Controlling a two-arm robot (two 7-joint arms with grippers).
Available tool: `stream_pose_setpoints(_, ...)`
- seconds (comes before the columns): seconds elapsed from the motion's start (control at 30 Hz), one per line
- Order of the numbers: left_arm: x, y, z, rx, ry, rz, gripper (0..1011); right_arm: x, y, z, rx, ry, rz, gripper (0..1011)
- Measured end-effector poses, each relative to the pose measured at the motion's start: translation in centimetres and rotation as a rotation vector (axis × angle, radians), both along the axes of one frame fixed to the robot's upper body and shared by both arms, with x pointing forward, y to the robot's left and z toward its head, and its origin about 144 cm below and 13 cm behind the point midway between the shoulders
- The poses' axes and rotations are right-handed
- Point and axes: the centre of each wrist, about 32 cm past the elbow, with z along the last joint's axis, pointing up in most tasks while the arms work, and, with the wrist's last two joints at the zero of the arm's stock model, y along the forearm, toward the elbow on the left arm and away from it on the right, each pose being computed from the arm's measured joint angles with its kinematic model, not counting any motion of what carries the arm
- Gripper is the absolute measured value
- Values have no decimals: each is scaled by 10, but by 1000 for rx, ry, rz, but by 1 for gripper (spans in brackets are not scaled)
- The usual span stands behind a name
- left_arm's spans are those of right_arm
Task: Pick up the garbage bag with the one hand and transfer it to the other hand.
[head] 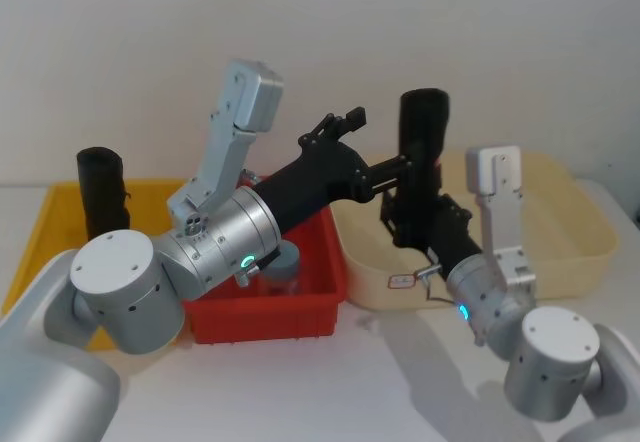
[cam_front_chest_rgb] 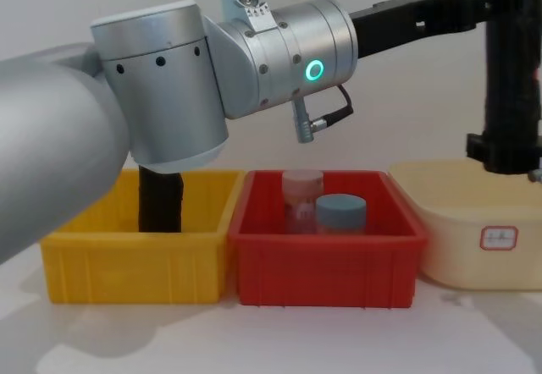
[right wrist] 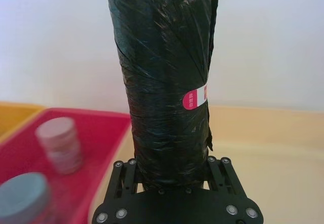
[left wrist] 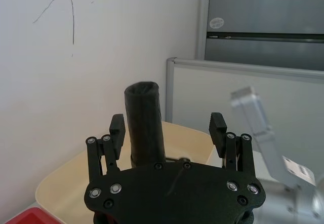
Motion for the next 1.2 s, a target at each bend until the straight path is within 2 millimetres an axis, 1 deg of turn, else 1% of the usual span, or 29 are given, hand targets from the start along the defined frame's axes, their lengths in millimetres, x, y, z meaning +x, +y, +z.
stream_pose_setpoints(0.17, 0, 0, 0, 0, 0, 0, 1001, 15, -12, 3, 2, 7, -61, 576)
stream_pose_setpoints(0.27, 0, 0, 0, 0, 0, 0, 1001, 26, -24, 5, 3, 12, -116, 576)
stream_pose_setpoints(0.3, 0, 0, 0, 0, 0, 0, 1001, 26, -24, 5, 3, 12, -116, 576)
stream_pose_setpoints(0.37, 0, 0, 0, 0, 0, 0, 1001, 34, -33, 8, 4, 13, -161, 576)
stream_pose_setpoints(0.47, 0, 0, 0, 0, 0, 0, 1001, 41, -44, 10, 2, 13, -207, 573)
stream_pose_setpoints(0.5, 0, 0, 0, 0, 0, 0, 1001, 41, -44, 10, 2, 13, -207, 577)
stream_pose_setpoints(0.53, 0, 0, 0, 0, 0, 0, 1001, 43, -50, 11, 0, 12, -230, 580)
stream_pose_setpoints(0.6, 0, 0, 0, 0, 0, 0, 1001, 47, -58, 13, -5, 10, -262, 661)
stream_pose_setpoints(0.73, 0, 0, 0, 0, 0, 0, 1001, 51, -69, 16, -22, 7, -305, 768)
stream_pose_setpoints(0.77, 0, 0, 0, 0, 0, 0, 1001, 51, -69, 16, -22, 7, -305, 768)
stream_pose_setpoints(0.8, 0, 0, 0, 0, 0, 0, 1001, 52, -74, 18, -38, 0, -325, 865)
stream_pose_setpoints(0.9, 0, 0, 0, 0, 0, 0, 1001, 52, -79, 21, -69, -16, -345, 942)
stream_pose_setpoints(1.03, 0, 0, 0, 0, 0, 0, 1001, 50, -81, 27, -98, -53, -348, 1000)
stream_pose_setpoints(1.2, 0, 0, 0, 0, 0, 0, 1001, 44, -78, 36, -128, -107, -329, 1000)
